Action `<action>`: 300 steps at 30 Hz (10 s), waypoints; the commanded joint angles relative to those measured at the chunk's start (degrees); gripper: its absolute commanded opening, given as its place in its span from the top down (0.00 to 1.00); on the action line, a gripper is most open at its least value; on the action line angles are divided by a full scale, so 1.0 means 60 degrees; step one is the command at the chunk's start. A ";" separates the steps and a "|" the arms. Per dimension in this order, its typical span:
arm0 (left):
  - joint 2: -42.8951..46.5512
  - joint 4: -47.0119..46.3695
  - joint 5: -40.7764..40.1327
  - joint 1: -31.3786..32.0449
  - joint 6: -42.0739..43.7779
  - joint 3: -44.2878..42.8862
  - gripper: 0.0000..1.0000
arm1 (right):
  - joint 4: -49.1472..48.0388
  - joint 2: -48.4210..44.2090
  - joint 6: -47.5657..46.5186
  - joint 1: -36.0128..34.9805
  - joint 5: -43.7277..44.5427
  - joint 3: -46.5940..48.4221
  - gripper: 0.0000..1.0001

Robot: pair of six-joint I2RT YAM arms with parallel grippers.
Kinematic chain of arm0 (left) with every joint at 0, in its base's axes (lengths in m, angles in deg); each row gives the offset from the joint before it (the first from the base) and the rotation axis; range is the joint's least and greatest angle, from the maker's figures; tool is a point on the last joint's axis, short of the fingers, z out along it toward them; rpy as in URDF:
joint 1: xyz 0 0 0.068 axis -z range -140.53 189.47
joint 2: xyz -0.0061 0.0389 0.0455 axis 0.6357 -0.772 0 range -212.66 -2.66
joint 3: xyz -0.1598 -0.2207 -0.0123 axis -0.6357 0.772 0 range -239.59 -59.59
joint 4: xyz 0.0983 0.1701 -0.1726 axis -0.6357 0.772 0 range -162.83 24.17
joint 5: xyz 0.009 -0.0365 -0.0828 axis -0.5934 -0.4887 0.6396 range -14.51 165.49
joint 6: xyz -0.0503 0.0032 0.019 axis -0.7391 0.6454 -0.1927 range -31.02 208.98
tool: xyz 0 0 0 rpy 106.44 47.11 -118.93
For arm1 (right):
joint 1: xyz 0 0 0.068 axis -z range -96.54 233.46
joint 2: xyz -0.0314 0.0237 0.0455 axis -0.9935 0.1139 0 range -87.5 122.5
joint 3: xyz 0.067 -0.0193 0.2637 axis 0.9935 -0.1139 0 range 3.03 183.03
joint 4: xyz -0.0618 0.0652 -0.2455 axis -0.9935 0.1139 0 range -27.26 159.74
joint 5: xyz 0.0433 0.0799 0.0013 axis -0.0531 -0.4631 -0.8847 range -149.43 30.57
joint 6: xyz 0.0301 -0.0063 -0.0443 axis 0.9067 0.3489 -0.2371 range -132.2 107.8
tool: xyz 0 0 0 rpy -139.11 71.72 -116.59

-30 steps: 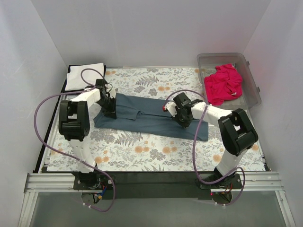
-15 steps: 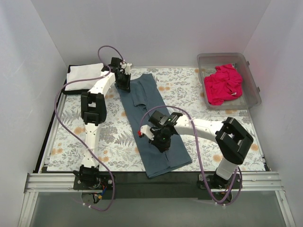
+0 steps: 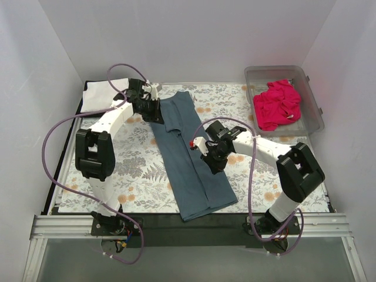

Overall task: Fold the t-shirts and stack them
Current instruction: Fold the tshirt

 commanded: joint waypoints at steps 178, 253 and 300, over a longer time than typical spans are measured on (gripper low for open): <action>0.9808 -0.1051 0.1373 0.3348 0.9915 1.0919 0.52 | -0.4218 -0.4105 -0.4820 -0.2184 -0.0383 -0.5037 0.62; 0.9383 0.0841 0.1535 0.3817 0.8849 0.9528 1.00 | -0.2123 -0.3886 -0.3792 -0.2228 -0.0429 -0.3221 0.99; -0.0622 -0.3933 0.1916 -0.0973 0.9742 0.1705 0.77 | -0.2853 0.4962 -0.6991 0.2284 -0.0706 0.6359 0.70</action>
